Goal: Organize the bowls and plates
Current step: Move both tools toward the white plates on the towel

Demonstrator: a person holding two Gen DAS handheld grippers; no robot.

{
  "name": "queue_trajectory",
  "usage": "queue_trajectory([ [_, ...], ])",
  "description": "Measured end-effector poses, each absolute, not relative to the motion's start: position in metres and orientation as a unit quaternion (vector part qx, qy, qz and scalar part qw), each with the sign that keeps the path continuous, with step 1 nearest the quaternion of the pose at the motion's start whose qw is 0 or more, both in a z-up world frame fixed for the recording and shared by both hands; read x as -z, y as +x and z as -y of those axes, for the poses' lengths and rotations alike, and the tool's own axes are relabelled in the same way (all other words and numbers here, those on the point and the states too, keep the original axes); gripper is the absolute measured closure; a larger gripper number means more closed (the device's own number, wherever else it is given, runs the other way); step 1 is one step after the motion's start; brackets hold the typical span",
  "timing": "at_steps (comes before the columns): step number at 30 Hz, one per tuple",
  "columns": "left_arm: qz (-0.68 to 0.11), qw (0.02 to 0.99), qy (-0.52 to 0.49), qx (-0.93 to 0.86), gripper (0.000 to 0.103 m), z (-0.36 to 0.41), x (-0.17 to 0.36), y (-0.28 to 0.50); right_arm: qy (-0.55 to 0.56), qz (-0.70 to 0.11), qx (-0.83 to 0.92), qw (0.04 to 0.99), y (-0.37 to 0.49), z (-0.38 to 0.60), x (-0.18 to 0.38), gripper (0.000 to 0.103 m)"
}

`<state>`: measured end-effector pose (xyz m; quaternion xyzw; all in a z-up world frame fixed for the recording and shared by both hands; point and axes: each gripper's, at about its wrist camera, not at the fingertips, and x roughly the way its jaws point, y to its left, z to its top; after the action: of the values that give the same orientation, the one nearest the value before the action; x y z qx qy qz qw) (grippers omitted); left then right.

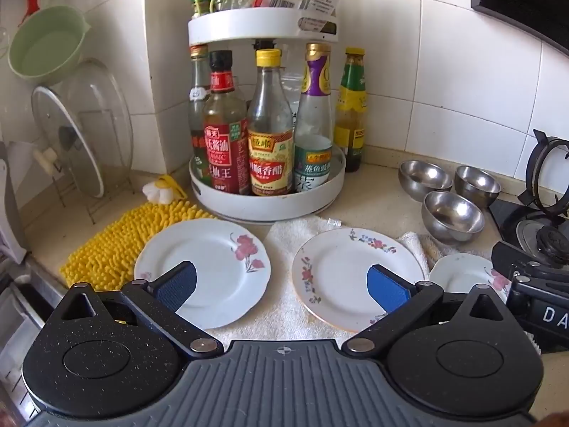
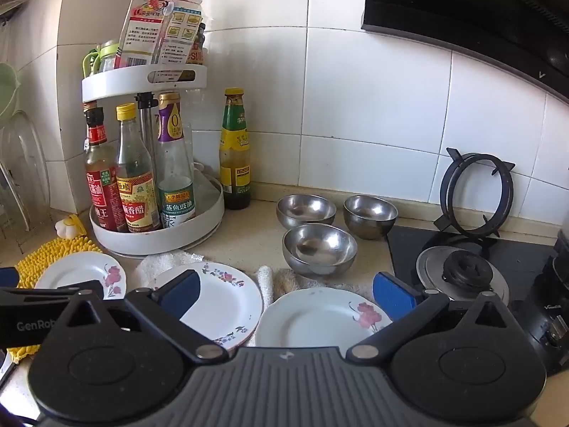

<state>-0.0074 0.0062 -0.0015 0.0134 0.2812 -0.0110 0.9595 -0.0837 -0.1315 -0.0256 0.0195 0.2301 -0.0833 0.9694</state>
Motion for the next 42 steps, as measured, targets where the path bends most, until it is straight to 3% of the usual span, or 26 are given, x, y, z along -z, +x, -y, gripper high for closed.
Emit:
queue_trajectory([
  [10,-0.321,0.947,0.007,-0.003,0.000,-0.015,0.013,-0.005,0.013,-0.235,0.080,0.968,-0.085,0.126,0.028,0.000],
  [42,-0.338,0.941,0.011,-0.002,0.000,-0.015,0.014,0.002,0.014,-0.245,0.085,0.966,-0.082,0.124,0.031,0.000],
])
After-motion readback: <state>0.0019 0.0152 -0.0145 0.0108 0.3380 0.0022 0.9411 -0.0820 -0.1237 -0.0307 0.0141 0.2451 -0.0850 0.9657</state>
